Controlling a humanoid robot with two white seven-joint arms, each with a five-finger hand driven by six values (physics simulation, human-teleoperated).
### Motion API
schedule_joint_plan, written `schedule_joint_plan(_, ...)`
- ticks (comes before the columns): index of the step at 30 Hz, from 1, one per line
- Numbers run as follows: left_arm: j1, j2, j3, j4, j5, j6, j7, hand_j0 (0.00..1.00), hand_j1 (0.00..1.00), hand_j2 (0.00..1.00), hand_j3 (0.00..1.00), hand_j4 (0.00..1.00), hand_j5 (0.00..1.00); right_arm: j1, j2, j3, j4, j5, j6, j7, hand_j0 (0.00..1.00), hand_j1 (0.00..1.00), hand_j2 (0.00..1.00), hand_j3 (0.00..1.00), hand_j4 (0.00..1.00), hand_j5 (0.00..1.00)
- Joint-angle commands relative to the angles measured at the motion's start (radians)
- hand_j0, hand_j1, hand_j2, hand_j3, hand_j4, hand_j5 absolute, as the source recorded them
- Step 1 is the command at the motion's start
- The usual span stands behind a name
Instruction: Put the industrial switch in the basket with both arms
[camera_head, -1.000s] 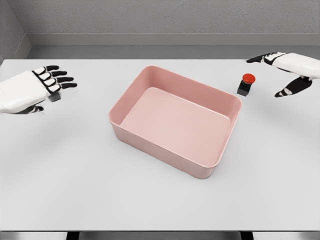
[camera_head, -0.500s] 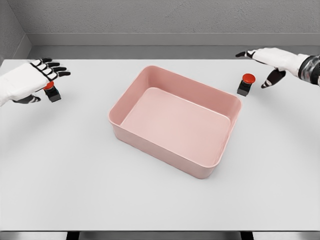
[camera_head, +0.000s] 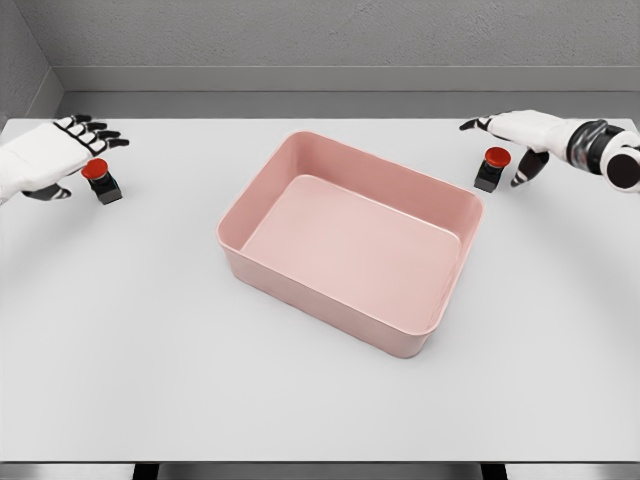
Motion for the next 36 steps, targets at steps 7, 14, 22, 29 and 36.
schedule_joint_plan(7, -0.006, -0.030, -0.023, 0.014, -0.032, 0.000, 0.007, 1.00, 1.00, 1.00, 1.00, 1.00, 1.00, -0.005, 0.033, 0.045, 0.024, -0.001, -0.002, 0.001, 0.97, 0.97, 0.97, 0.97, 0.97, 0.97)
schedule_joint_plan(14, -0.055, -0.056, -0.021, 0.139, -0.030, 0.000, 0.010, 1.00, 1.00, 1.00, 1.00, 1.00, 1.00, -0.017, 0.033, 0.054, 0.050, -0.001, -0.002, 0.001, 0.94, 0.94, 0.94, 0.94, 0.94, 0.94)
schedule_joint_plan(22, -0.064, -0.088, -0.047, 0.178, -0.032, 0.000, 0.010, 1.00, 1.00, 1.00, 1.00, 1.00, 1.00, -0.021, 0.033, 0.068, 0.054, -0.001, -0.002, 0.002, 0.83, 0.83, 0.83, 0.83, 0.83, 0.83)
schedule_joint_plan(29, -0.072, -0.088, -0.050, 0.178, -0.030, 0.000, 0.012, 1.00, 1.00, 1.00, 1.00, 1.00, 1.00, -0.032, 0.033, 0.068, 0.076, -0.001, -0.003, 0.002, 0.81, 0.81, 0.81, 0.81, 0.81, 0.81)
schedule_joint_plan(36, -0.074, -0.088, -0.050, 0.179, -0.029, 0.000, 0.012, 0.89, 0.89, 0.89, 0.89, 0.89, 0.89, -0.034, 0.034, 0.074, 0.076, 0.001, -0.011, 0.002, 0.73, 0.73, 0.73, 0.73, 0.73, 0.73)
